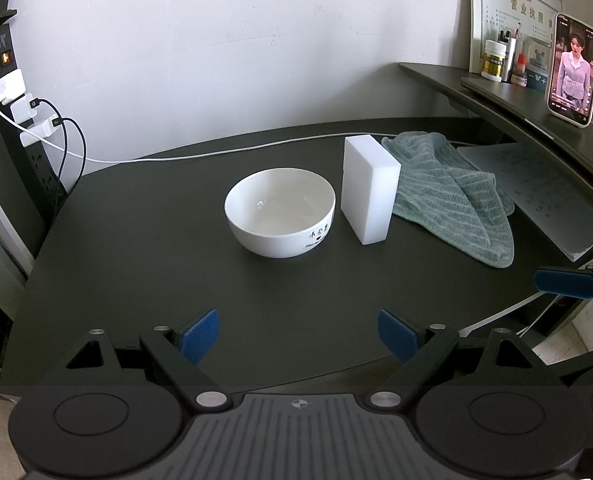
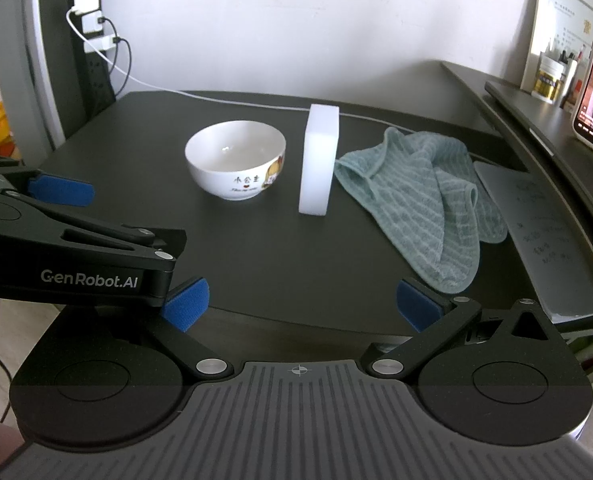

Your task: Clean bowl

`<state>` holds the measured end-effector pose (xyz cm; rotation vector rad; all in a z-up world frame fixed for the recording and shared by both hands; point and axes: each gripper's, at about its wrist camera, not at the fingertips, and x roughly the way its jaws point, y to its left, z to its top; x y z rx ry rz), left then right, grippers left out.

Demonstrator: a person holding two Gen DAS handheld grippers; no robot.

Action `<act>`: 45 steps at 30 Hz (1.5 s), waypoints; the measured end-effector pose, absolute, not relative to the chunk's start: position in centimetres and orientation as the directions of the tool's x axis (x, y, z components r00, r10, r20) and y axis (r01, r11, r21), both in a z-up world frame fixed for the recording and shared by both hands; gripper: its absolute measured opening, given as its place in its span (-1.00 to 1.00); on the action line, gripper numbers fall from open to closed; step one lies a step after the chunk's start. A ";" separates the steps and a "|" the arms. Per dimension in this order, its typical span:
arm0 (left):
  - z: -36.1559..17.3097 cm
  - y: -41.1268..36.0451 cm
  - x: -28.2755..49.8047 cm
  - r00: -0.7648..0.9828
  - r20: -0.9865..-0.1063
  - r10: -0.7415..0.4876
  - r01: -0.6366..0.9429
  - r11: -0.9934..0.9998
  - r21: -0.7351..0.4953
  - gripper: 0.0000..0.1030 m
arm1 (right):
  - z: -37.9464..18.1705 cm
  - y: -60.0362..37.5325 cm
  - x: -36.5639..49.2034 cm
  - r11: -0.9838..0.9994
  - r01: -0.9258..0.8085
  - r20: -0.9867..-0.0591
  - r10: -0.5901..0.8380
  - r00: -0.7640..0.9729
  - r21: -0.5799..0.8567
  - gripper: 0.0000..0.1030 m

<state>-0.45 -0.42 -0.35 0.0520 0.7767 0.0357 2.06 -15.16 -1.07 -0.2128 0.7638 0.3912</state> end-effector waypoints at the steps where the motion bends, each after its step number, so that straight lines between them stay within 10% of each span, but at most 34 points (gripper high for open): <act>1: -0.4 -0.5 -0.4 0.712 -0.700 0.051 -0.012 0.998 0.061 0.70 | -1.1 -15.1 2.1 0.907 -0.419 -0.707 0.266 0.655 -0.046 0.99; 33: -1.0 2.4 4.7 0.698 -0.714 0.057 -0.059 0.998 0.022 0.67 | -1.1 -14.7 6.4 0.900 -0.425 -0.631 0.278 0.725 -0.092 0.99; 45: -2.9 6.1 12.2 0.704 -0.708 0.055 -0.109 0.994 -0.031 -0.22 | -2.6 -16.0 11.7 0.911 -0.377 -0.574 0.401 0.714 0.168 0.39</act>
